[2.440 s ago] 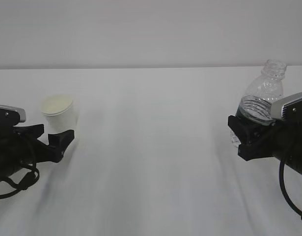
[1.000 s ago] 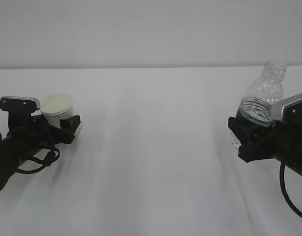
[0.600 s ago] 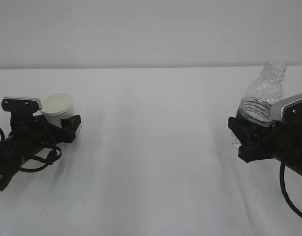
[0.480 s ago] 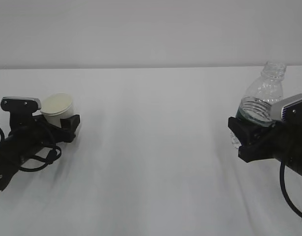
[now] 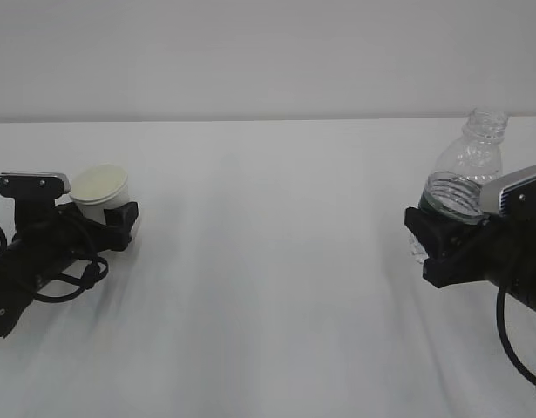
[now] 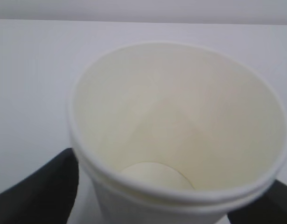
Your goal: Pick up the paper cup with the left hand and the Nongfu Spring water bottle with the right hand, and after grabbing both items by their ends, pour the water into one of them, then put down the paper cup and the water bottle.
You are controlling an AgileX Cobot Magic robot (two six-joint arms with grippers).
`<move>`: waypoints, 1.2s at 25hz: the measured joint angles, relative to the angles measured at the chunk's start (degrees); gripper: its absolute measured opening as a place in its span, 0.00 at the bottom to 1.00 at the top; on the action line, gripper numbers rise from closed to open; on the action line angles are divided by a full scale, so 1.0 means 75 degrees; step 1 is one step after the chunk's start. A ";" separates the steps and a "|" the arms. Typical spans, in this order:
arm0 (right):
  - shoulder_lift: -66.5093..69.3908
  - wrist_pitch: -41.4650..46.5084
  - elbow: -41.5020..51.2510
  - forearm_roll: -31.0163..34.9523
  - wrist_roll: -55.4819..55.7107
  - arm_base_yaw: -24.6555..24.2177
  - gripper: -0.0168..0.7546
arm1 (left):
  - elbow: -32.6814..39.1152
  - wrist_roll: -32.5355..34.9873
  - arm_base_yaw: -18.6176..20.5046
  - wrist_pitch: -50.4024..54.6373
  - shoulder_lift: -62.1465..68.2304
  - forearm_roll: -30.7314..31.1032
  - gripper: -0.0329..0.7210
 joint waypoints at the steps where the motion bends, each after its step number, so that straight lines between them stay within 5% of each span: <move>1: 0.0000 0.0000 0.0000 0.0000 0.0000 0.0000 0.58 | 0.0000 0.0000 0.0000 0.0000 0.0000 -0.0013 0.95; 30: 0.0000 0.0000 0.0000 0.0000 -0.0011 0.0000 0.58 | 0.0000 0.0000 0.0000 0.0000 0.0016 -0.0018 0.78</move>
